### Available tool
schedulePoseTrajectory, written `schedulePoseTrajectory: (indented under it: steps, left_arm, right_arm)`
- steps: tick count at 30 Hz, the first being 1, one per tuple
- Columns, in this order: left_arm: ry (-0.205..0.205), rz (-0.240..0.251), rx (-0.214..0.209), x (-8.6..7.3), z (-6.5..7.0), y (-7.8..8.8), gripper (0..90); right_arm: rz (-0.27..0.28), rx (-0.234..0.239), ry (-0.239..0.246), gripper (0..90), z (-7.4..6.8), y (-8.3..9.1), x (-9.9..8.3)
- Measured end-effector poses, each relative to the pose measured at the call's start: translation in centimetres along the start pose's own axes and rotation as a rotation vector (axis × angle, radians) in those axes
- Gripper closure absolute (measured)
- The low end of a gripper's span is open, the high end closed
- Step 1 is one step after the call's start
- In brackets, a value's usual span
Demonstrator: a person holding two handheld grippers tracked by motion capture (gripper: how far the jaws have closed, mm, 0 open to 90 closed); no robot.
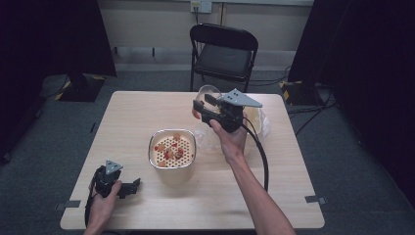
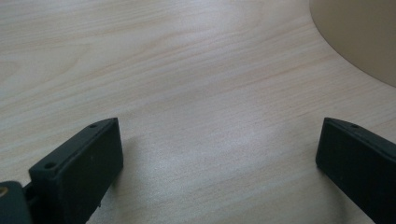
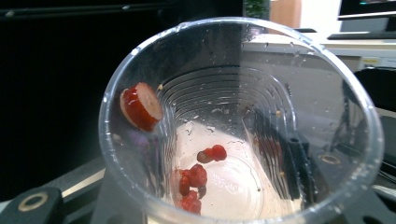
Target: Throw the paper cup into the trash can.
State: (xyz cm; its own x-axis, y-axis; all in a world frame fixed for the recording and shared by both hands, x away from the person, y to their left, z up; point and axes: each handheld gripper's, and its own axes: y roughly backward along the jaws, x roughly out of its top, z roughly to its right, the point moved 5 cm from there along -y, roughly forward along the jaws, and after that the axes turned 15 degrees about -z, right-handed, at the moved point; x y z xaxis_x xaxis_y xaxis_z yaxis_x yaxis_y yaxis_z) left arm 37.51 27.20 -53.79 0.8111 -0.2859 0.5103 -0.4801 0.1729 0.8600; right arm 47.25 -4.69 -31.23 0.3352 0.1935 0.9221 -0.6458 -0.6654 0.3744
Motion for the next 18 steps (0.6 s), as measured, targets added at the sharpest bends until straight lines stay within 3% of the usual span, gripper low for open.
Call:
schedulePoseTrajectory:
  steps: [6,18]
  left_arm:
    - [0.0,0.0,0.0,0.0,0.0,0.0,0.1]
    - [0.0,0.0,0.0,0.0,0.0,0.0,0.2]
  right_arm:
    - [-0.019,-0.098,-0.018,50.1,2.7,0.9,0.1]
    - [-0.083,-0.223,-0.087,48.5,7.7,2.0,-0.6]
